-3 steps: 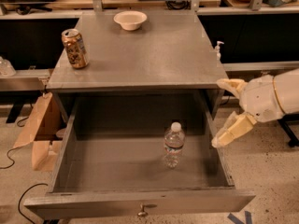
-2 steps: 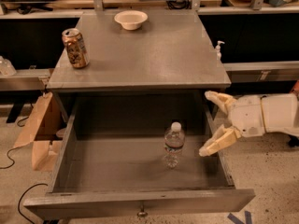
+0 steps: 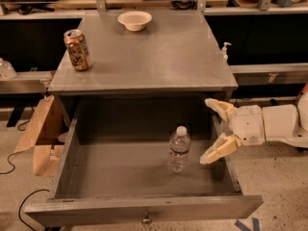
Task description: Pick water bottle from top drawer and place on counter
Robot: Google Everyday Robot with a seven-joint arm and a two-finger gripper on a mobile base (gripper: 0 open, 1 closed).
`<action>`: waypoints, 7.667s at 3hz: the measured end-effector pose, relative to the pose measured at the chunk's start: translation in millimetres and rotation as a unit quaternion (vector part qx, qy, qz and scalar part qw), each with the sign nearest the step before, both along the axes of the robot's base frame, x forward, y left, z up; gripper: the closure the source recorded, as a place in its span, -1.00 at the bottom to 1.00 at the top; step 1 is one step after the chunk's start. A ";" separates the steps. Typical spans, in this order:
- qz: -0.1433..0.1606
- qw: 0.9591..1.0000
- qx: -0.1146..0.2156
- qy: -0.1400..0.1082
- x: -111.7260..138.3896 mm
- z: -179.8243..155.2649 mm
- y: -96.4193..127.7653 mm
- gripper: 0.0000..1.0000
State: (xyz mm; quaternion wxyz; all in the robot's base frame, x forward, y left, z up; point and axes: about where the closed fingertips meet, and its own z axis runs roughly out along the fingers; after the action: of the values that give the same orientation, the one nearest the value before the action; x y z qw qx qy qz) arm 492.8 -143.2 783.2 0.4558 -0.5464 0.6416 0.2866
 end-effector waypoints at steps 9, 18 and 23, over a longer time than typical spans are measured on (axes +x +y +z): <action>-0.038 0.996 0.073 0.028 128.3 220.2 158.5 1.00; -0.154 0.973 0.160 0.059 264.1 149.5 83.8 -0.36; -0.226 0.972 0.047 0.044 244.2 145.5 -13.7 -1.00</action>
Offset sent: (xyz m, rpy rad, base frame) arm 0.0202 0.0691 -0.0985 0.1745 0.1363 0.0992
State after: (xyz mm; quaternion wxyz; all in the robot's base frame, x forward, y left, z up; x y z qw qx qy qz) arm 737.0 -156.9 928.7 0.5055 -0.3518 0.7537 0.2294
